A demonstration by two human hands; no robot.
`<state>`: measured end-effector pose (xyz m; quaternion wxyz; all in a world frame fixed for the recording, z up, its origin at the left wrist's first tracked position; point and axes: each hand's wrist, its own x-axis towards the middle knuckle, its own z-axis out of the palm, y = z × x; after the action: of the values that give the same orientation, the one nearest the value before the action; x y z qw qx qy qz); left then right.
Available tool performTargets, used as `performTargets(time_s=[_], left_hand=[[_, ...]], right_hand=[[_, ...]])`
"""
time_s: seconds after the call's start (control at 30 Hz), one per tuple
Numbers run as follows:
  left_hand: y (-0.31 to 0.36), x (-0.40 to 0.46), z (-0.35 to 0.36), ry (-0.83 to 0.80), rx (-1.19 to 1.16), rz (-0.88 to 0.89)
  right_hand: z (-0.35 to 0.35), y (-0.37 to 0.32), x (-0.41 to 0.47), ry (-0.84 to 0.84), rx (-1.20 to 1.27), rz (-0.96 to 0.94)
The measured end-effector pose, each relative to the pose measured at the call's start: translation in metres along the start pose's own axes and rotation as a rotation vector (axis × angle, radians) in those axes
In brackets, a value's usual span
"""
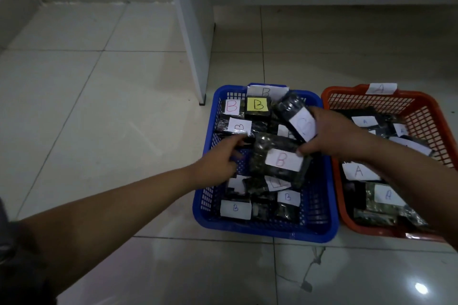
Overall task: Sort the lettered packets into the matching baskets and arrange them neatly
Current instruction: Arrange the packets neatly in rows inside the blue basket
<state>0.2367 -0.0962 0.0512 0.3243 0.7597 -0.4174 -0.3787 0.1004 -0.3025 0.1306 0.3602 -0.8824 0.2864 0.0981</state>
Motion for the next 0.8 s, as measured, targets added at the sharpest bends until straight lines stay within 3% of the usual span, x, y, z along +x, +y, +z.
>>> performTargets(time_s=[0.07,0.13,0.2,0.4,0.53,0.7,0.8], left_hand=[[0.011,-0.007,-0.015,0.098,0.054,0.120],[0.011,-0.009,-0.020,0.088,0.332,0.241],[0.003,-0.006,-0.015,0.084,0.578,0.258],[-0.016,-0.004,-0.018,0.224,0.973,0.307],[-0.015,0.001,-0.020,0.158,0.856,0.220],[-0.011,0.008,-0.025,0.135,0.852,0.184],[-0.006,0.010,-0.027,0.145,0.889,0.164]], right_hand=[[0.014,-0.007,0.015,-0.010,0.032,-0.016],[0.034,-0.013,0.029,-0.024,0.075,-0.046],[0.051,-0.018,0.039,-0.008,0.120,-0.078],[0.073,-0.005,0.025,0.066,0.269,-0.122],[0.079,0.015,-0.011,0.039,0.010,-0.345],[0.088,0.014,-0.018,-0.388,-0.400,-0.423],[0.089,0.007,-0.012,-0.415,-0.502,-0.451]])
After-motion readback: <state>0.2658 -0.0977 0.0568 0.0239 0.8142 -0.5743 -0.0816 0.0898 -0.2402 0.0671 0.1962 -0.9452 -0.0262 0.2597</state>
